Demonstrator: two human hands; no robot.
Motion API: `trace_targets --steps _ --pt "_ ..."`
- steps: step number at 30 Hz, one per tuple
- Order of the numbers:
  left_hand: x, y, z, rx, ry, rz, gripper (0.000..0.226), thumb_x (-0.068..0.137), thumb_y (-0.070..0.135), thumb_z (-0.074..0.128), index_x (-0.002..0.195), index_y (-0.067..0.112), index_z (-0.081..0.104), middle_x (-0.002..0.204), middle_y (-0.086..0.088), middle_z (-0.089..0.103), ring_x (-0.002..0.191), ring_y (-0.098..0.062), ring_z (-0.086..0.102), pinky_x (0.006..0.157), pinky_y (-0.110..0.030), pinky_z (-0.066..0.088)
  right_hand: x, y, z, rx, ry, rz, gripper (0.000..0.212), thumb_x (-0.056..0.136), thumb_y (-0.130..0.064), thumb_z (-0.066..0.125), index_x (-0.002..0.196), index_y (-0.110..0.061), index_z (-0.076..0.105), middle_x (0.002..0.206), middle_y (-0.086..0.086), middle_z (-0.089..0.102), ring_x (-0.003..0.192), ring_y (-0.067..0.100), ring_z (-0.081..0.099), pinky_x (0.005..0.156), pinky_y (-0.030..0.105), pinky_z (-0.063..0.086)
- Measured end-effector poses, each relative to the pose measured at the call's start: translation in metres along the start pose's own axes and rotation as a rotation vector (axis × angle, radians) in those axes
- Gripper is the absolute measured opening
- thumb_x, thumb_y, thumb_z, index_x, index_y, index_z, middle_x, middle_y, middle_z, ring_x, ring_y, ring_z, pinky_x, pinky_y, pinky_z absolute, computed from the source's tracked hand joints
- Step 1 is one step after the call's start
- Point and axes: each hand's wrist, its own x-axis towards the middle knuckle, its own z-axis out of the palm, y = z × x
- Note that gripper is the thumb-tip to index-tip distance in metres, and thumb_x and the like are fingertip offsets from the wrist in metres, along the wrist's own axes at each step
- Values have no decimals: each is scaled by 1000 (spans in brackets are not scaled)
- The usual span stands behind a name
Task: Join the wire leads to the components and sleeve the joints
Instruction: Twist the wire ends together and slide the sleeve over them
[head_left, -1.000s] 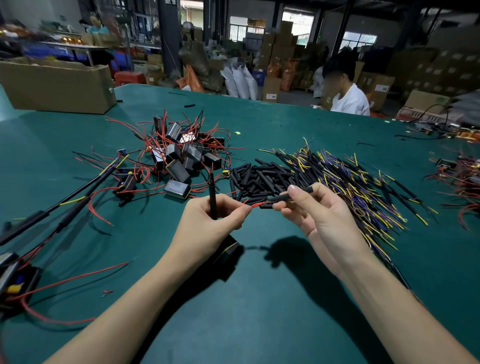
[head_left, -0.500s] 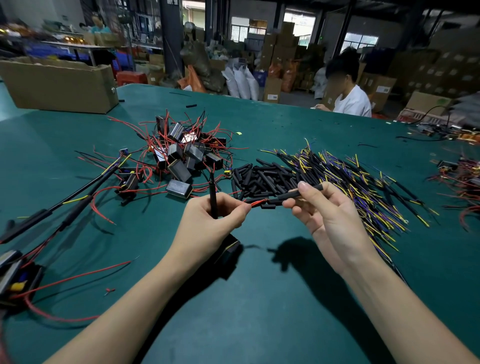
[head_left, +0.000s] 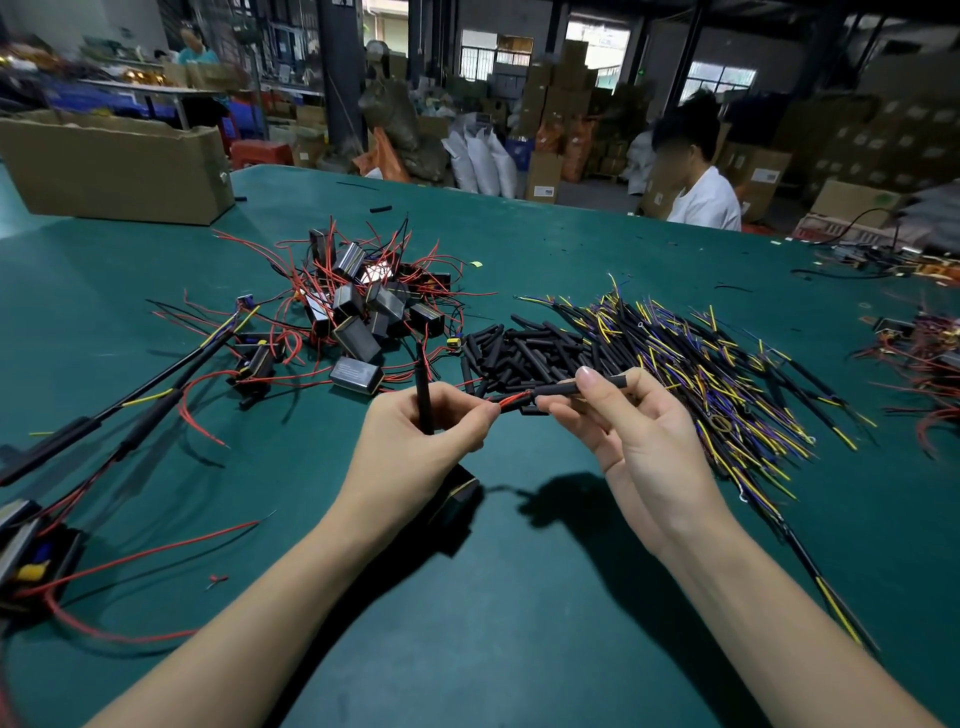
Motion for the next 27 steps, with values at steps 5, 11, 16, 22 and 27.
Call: trace_targets --steps 5,11,16,22,27 --pt "0 0 0 9 -5 14 17 82 10 72 66 12 69 53 7 61 51 0 51 54 -9 39 0 7 1 2 -14 -24 16 88 -2 59 76 -6 48 74 15 70 74 29 72 67 22 55" --pt "-2 3 -1 4 -51 15 12 81 11 73 70 14 72 55 4 63 53 -1 54 55 -9 41 -3 9 3 -59 -48 15 12 83 -6 62 81 -3 51 72 14 71 69 23 72 64 19 55" --pt "0 3 -1 -17 -47 -9 14 77 7 75 75 18 66 59 0 67 56 -8 60 59 -17 48 -7 15 6 -117 -80 60 12 80 -5 64 80 -5 53 69 10 69 63 20 69 59 20 53" --pt "1 2 -3 -26 -92 -41 21 70 27 74 78 13 61 66 -1 68 66 -12 64 66 -23 50 -10 20 8 -183 -110 55 14 84 1 63 83 -4 50 71 10 69 61 19 67 57 22 52" --pt "-2 5 -2 -46 -201 3 23 78 28 61 82 6 66 69 7 69 68 -2 64 68 -12 47 -11 22 7 -402 -151 69 13 81 -14 71 78 -11 59 74 0 72 65 11 64 55 18 45"
